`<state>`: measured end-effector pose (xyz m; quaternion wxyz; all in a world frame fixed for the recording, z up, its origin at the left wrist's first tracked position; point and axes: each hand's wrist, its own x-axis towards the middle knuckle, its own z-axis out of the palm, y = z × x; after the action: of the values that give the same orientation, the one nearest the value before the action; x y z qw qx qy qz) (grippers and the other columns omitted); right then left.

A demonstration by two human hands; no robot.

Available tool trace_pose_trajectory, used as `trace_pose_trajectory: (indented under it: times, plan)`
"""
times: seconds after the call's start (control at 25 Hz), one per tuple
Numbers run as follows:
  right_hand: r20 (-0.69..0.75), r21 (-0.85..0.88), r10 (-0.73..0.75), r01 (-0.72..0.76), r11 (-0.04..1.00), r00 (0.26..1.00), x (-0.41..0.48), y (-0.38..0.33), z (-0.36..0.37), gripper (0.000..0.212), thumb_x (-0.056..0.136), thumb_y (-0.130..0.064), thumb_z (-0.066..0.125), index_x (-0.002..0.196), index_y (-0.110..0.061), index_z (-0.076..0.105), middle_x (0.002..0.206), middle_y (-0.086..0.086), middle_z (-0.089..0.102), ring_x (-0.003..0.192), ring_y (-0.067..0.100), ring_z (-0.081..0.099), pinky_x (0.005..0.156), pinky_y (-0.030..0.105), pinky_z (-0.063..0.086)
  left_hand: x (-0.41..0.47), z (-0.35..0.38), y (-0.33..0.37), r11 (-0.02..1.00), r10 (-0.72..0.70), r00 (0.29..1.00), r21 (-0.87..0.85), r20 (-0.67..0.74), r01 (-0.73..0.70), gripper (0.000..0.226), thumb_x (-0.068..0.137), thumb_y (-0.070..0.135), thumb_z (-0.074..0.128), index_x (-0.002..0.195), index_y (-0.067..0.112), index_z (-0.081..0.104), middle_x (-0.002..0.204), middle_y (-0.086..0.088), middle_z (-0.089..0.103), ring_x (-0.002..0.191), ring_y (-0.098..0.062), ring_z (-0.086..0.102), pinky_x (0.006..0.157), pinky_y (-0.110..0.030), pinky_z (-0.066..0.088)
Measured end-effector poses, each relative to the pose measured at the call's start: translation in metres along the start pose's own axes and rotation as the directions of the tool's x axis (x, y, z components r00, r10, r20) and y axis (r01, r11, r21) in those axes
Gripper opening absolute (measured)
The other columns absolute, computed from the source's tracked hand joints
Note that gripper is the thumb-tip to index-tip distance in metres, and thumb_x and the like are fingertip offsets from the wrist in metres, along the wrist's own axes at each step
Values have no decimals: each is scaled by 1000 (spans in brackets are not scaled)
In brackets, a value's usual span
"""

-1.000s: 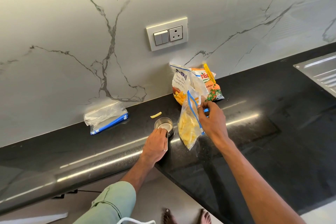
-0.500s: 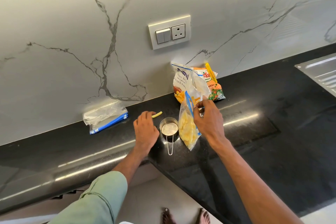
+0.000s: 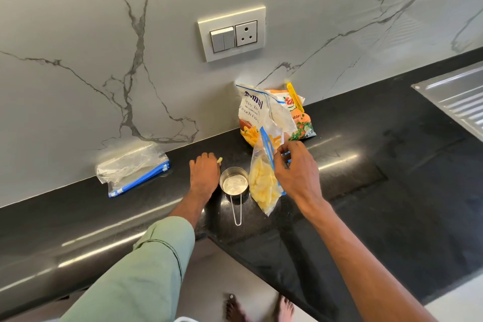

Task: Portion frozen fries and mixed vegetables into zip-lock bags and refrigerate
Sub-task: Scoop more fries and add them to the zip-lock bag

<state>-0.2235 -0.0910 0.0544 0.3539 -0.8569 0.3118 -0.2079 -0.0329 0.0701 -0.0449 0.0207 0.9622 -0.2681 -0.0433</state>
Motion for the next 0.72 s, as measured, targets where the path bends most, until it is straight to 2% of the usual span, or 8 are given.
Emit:
trace_pose_trajectory:
  times: [0.08,0.2,0.24,0.32,0.36,0.48,0.64,0.72]
  plan:
    - [-6,21,2,-2,1000,1000,0,0,0,9,102,-31,63,99,-22,62,109,-7,64,85,5,61,74,27,54,0,-1,-3,1000,9,1000,-2,-10,-9,34,106,35,51,132,14,58,128,-9,62,117,-24,60,104,-44,45]
    - [-23,39,15,-14,999,1000,0,-1,0,10,102,-31,64,100,-22,62,106,-7,63,86,7,63,75,31,59,-8,-14,0,958,-90,990,-282,-107,57,24,102,34,58,119,18,64,114,-2,65,103,-17,61,94,-39,41]
    - [-22,45,18,-17,999,1000,0,-2,0,10,102,-31,64,100,-22,62,104,-7,62,86,8,63,75,32,60,-13,-21,3,922,-115,982,-384,-149,50,19,101,34,61,113,20,66,108,2,65,97,-13,59,90,-36,37]
    - [-23,54,25,-24,998,999,0,-2,2,9,101,-30,65,100,-23,61,103,-7,62,86,8,63,75,35,61,-27,-36,10,893,-55,978,-449,-201,-42,14,98,38,63,105,25,66,97,10,63,89,-8,57,88,-34,31]
    - [-26,58,27,-25,998,999,0,-2,2,9,101,-31,65,100,-23,60,103,-7,62,86,8,63,76,37,62,-36,-41,13,898,23,978,-425,-208,-112,13,97,40,63,102,27,66,94,13,62,87,-7,56,89,-34,30]
    - [-32,70,36,-34,997,999,0,-2,3,10,101,-31,65,101,-22,61,103,-6,63,87,8,63,77,39,62,-58,-46,19,939,266,949,-178,-169,-295,18,96,43,61,103,28,68,98,13,66,93,-10,60,98,-38,31]
    - [-33,79,46,-43,996,998,0,-4,3,11,101,-30,66,102,-20,61,105,-4,64,89,9,63,76,39,62,-67,-45,25,954,290,952,-46,-95,-295,23,97,47,58,108,28,68,106,11,69,99,-11,61,99,-39,30]
    - [-24,92,55,-53,994,998,0,-5,2,15,101,-30,66,108,-17,63,107,-4,64,89,9,63,77,38,62,-69,-49,30,960,223,966,-141,-132,-241,21,97,46,60,106,28,67,103,12,68,96,-10,61,98,-37,30]
